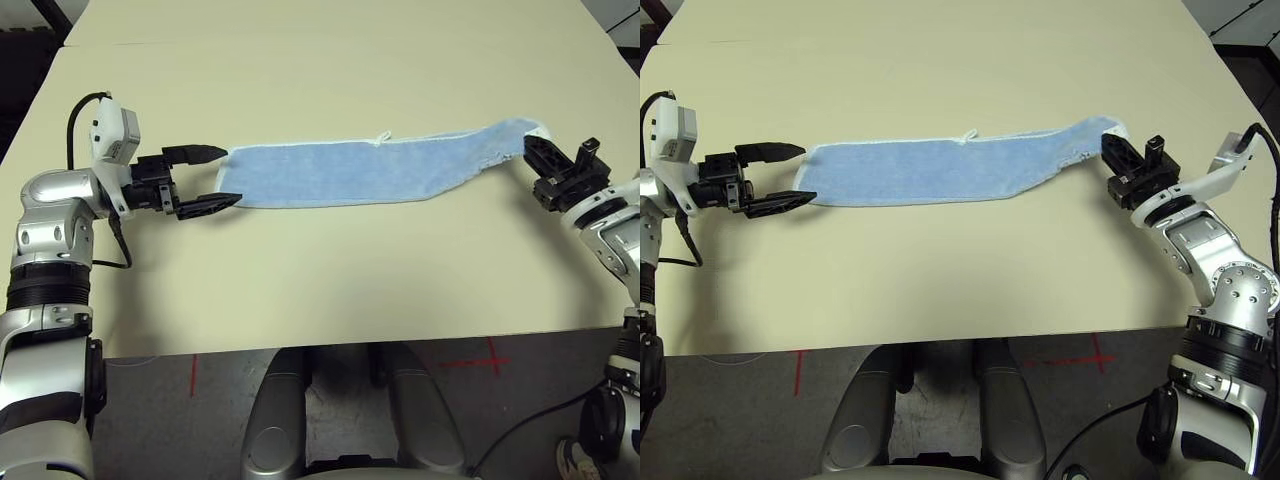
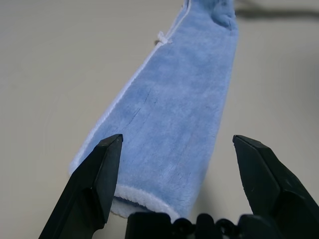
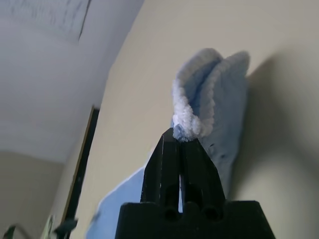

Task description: Fold the towel and set it aside.

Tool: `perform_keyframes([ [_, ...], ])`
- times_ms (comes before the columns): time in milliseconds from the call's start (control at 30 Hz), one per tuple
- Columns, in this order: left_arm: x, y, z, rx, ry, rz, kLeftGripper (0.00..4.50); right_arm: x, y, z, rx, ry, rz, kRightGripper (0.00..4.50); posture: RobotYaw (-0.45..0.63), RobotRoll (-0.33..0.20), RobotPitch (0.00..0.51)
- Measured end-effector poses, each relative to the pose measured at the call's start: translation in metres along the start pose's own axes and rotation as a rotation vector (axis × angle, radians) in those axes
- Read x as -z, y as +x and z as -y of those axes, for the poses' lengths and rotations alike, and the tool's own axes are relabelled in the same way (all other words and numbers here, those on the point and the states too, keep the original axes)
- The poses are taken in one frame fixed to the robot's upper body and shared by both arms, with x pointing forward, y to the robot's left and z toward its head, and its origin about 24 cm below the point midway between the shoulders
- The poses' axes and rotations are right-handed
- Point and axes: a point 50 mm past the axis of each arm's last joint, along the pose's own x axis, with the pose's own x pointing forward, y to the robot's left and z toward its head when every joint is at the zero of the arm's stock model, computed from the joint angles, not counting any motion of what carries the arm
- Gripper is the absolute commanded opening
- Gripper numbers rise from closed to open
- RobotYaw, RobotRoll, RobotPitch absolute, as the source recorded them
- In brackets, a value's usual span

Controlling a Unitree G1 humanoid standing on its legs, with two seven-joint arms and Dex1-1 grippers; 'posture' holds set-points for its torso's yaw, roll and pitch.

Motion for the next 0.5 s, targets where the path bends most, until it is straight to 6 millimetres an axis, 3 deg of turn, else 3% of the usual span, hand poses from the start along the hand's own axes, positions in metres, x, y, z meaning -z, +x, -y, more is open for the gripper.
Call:
perform_keyframes([
  [500, 0.001, 0.001, 0.002, -0.001, -0.007, -0.003, 4.50, 0.032, 0.022, -0.031, -0.198, -0.067, -0.255, 0.01, 0.07, 0.000, 0.307],
])
